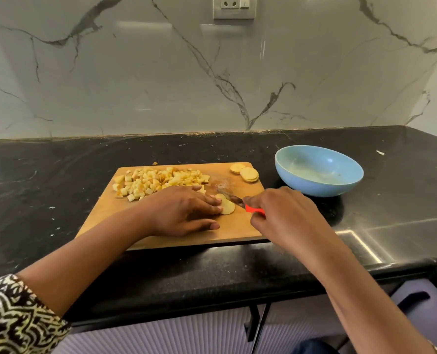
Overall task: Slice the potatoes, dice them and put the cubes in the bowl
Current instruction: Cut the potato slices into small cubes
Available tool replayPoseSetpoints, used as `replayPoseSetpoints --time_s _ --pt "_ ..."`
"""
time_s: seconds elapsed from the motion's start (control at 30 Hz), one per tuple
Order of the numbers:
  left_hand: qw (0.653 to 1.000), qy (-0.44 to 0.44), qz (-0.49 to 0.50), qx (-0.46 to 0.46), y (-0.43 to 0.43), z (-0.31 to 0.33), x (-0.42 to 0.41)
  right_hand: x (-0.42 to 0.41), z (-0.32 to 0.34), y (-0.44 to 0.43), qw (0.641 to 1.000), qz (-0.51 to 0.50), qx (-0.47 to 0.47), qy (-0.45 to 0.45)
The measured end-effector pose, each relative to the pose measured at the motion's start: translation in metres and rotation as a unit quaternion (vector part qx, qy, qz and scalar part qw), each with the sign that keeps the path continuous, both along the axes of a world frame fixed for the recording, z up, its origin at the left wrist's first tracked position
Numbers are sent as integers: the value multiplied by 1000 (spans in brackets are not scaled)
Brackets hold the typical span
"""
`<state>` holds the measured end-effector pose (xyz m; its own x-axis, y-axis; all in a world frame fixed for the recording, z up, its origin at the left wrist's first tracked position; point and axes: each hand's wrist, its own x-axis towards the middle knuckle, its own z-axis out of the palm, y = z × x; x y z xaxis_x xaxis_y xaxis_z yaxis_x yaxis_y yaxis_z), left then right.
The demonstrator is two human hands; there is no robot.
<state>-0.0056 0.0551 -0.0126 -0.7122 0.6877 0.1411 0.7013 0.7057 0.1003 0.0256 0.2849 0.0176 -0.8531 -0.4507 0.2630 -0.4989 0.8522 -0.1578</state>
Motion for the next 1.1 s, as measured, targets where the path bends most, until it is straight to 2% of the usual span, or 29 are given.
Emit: replayPoseSetpoints --time_s 0.17,0.33,0.6,1.1 --pt "1000 -14 9 -12 4 3 0 5 1 1 998 16 64 3" --pt "999 23 0 -40 10 4 4 9 2 0 996 4 90 8" --pt "996 35 -7 -83 10 4 8 27 -17 -4 998 -31 34 42" --pt "997 24 7 -73 13 2 11 56 -6 16 998 -18 46 44"
